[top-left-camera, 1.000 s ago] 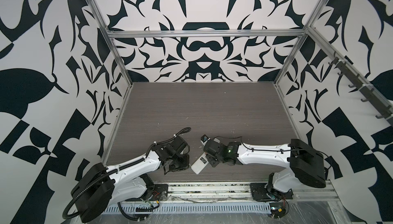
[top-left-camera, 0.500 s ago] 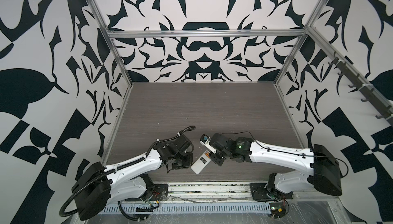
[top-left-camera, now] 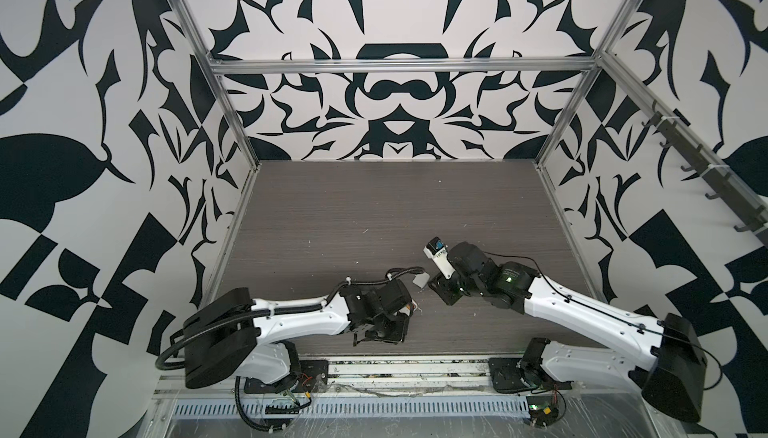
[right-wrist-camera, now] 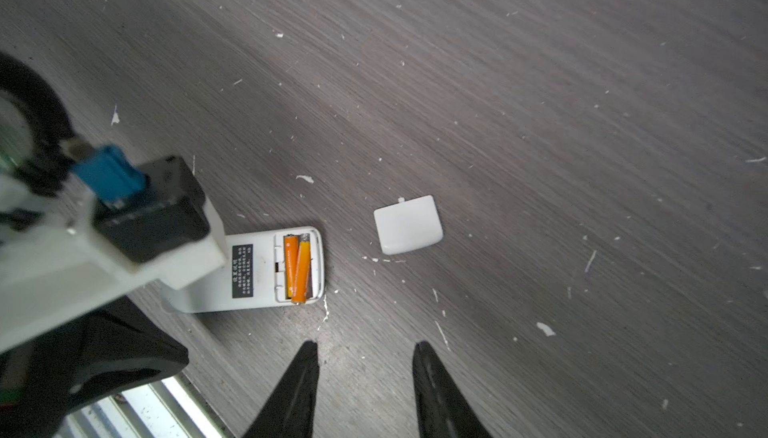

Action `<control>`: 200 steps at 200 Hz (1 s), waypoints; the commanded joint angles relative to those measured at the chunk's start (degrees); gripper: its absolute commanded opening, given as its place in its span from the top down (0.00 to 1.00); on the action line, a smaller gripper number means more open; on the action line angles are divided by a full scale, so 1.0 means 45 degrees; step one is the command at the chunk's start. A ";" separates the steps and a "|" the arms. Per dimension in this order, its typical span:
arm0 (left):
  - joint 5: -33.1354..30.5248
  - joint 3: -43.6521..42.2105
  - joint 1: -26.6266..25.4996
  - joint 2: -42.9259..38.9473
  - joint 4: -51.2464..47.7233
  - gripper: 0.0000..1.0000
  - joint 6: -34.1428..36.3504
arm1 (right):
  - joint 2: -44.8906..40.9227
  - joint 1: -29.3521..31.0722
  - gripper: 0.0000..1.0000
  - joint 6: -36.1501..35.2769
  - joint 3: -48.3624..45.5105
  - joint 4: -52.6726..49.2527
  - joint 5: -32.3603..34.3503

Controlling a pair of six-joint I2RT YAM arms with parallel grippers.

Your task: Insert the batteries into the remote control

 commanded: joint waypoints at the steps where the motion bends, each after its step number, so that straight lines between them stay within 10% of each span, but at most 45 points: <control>1: -0.0660 0.0452 -0.0318 0.0645 0.0056 1.00 -0.0185 | -0.0162 -0.0132 0.54 0.0092 -0.0168 -0.0051 0.0165; 200: -0.1993 -0.0392 0.0524 -0.0303 -0.2232 1.00 -0.0347 | -0.0300 -0.0457 0.50 -0.0101 -0.0536 -0.0072 -0.0288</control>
